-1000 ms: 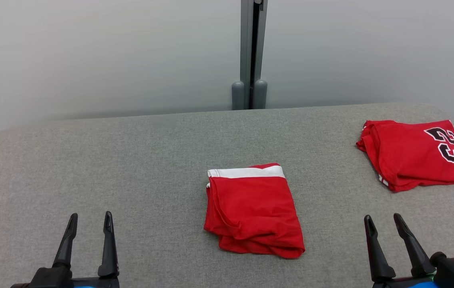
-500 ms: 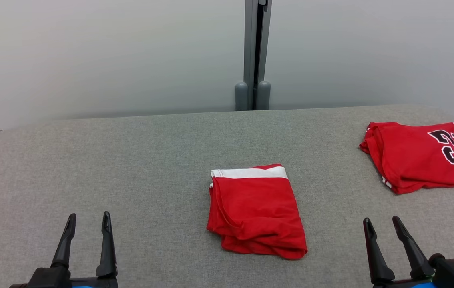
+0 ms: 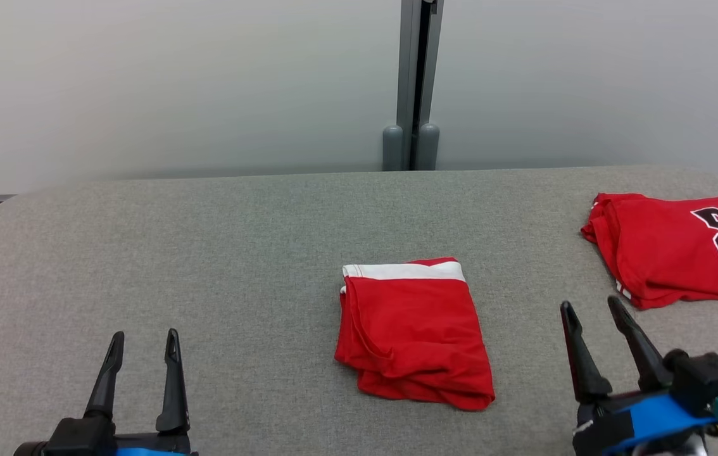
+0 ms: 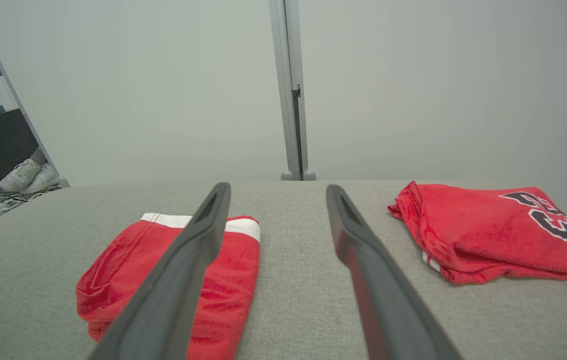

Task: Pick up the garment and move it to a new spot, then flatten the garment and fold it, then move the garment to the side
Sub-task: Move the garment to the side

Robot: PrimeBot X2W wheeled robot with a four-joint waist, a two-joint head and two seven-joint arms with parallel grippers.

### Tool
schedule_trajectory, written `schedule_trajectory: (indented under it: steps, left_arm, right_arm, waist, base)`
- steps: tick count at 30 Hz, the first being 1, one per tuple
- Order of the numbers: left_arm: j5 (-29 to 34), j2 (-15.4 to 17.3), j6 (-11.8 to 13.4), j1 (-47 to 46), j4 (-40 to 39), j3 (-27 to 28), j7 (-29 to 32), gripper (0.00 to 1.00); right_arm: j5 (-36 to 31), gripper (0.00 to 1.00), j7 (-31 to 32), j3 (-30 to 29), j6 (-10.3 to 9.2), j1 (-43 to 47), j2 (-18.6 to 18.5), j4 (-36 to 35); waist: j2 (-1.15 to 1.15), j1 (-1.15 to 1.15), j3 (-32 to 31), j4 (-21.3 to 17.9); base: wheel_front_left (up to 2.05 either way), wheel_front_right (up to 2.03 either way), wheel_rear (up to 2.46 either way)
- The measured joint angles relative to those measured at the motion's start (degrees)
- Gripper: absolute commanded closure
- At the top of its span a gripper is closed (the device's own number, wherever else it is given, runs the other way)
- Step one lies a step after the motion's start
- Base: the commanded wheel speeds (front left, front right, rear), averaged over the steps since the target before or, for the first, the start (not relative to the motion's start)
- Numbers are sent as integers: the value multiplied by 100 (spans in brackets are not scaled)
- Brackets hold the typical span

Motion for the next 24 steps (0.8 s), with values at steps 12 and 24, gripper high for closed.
schedule_trajectory:
  steps: [12, 24]
  left_arm:
    - [-9, 3, -12, -341, 13, -141, 0, 0]
    - [-53, -38, -26, -725, 76, -279, 0, 0]
  right_arm:
    - [-26, 0, 531, 465, 0, -1784, -180, 1481]
    - [-23, 0, 255, 501, 1, -2184, -244, 3379]
  waist:
    - [0, 1, 411, 325]
    - [0, 1, 969, 869]
  base:
    - [0, 0, 0]
    - [0, 0, 0]
